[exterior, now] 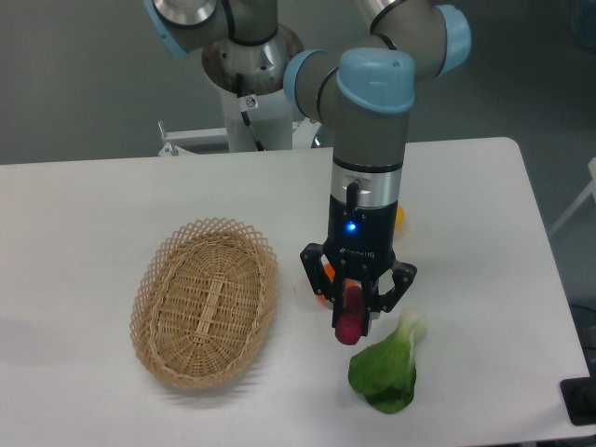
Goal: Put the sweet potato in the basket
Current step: 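Lift the held purple sweet potato up with the gripper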
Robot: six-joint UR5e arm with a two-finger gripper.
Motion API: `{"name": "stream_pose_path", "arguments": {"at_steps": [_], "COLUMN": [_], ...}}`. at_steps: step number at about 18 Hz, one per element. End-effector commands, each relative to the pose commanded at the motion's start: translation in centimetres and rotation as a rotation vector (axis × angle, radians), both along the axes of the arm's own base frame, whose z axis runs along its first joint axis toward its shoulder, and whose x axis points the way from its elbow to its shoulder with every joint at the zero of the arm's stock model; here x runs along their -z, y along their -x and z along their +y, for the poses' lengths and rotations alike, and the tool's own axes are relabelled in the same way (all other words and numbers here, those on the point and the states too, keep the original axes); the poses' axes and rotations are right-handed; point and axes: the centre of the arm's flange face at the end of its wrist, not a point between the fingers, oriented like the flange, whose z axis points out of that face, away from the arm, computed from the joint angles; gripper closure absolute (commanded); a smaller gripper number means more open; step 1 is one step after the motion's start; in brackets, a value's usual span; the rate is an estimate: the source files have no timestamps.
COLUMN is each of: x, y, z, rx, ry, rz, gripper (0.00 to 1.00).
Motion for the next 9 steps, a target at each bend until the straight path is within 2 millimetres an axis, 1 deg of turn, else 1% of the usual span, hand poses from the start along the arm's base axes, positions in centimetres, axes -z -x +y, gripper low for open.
{"name": "stream_pose_path", "arguments": {"at_steps": [2,7,9], "x": [0.8,0.9,1.5], "y": [-0.1,-0.3,-0.6], "z": [-0.1,-0.2,-0.1], "rx": [0.001,0.002,0.005], "ry": [0.012,0.015,0.023], "rz": [-0.009,-0.01,-0.018], "gripper": [0.62,0.62,0.62]}}
